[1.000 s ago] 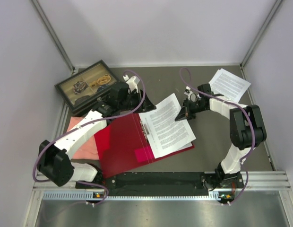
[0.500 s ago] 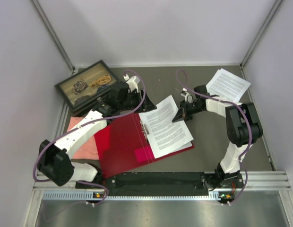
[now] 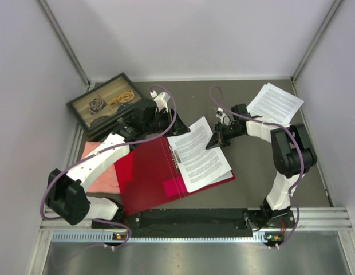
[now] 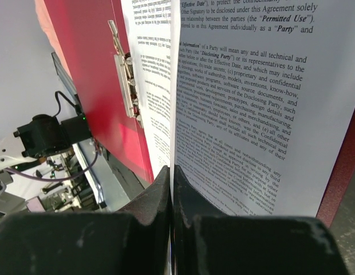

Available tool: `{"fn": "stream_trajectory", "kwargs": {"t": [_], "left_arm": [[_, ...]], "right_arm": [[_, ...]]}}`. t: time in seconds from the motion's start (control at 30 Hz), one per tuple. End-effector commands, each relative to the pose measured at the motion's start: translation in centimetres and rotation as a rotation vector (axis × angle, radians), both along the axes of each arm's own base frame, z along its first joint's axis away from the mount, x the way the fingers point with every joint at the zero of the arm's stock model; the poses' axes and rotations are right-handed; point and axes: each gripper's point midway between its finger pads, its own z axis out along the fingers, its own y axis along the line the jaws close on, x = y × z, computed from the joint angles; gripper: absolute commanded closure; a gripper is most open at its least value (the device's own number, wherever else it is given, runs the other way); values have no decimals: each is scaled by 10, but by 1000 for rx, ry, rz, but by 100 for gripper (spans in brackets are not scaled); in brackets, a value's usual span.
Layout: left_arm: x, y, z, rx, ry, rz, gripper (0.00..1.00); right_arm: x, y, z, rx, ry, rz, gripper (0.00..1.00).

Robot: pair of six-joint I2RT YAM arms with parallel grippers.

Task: Put the files into the folder

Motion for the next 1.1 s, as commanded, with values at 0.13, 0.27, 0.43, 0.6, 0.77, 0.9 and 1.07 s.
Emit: {"fn": "stream_trajectory", "kwargs": {"t": [0.13,0.27,0.43,0.6,0.77,0.9,1.07], "left_arm": [[2,-4,7,-29,-33,-14,47],[1,-3,7,-28,-36,-13,47],[0,-4,7,-28,-35,-19,47],[0,-3,8,-28,-37,-18,47],[-2,-3,7,-28,-36,-20,47],[-3,-2,9,-29,-41,-20,47],[-3,-3,9,-33,-44,-25,46]], "right_arm": [[4,13,5,21,-36,16,100],[3,14,5,16,-34,14,100],[4,13,3,1,-37,13,100],[4,9,2,-39,-41,15,86],[8,4,5,-106,-73,22,59],[10,0,10,-137,-98,23,36],[17,-4,23,-185,-140,23,20]]}}
